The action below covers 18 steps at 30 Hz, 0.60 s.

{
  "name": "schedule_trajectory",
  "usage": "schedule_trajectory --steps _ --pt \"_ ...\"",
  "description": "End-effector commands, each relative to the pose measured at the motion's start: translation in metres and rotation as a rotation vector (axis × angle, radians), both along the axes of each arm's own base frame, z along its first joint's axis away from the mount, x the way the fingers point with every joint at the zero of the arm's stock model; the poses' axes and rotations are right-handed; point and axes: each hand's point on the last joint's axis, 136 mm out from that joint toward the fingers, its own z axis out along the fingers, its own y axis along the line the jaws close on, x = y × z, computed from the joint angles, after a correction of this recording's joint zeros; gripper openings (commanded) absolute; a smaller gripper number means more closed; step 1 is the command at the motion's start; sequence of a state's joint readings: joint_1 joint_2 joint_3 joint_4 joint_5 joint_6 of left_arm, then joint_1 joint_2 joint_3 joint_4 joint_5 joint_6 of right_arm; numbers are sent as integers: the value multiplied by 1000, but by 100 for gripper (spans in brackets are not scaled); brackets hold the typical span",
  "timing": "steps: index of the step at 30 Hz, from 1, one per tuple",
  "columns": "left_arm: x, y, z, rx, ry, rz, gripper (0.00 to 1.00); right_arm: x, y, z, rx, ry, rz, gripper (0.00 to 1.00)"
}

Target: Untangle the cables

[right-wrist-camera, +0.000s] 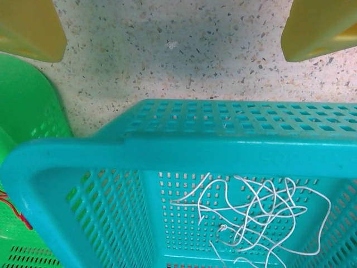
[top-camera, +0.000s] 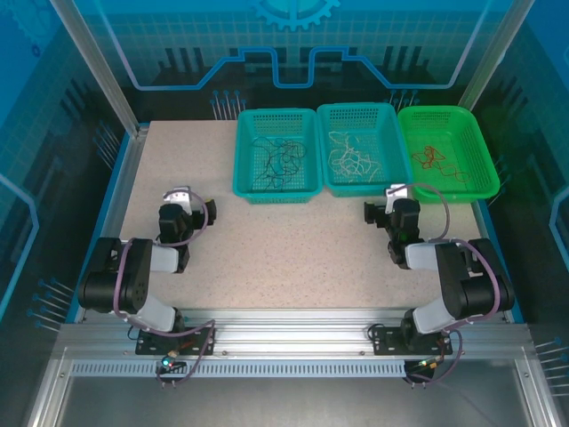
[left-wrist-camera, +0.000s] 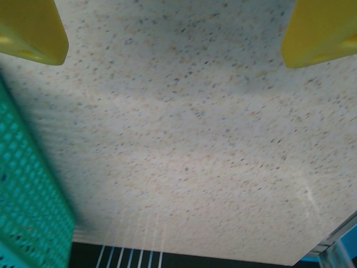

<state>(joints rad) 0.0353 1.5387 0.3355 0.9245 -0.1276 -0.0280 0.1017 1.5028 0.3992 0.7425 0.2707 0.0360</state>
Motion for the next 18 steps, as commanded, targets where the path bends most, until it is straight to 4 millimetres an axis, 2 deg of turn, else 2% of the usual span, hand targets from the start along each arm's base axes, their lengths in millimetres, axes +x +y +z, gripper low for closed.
schedule_trajectory --steps 1,9,18 --pt "7 -10 14 -33 -62 -47 99 8 0 16 7 -64 2 100" --pt "13 -26 12 -30 -24 -142 99 9 0 16 7 -63 2 100" --pt "13 -27 12 -30 -25 -144 99 8 1 16 6 -66 3 100"
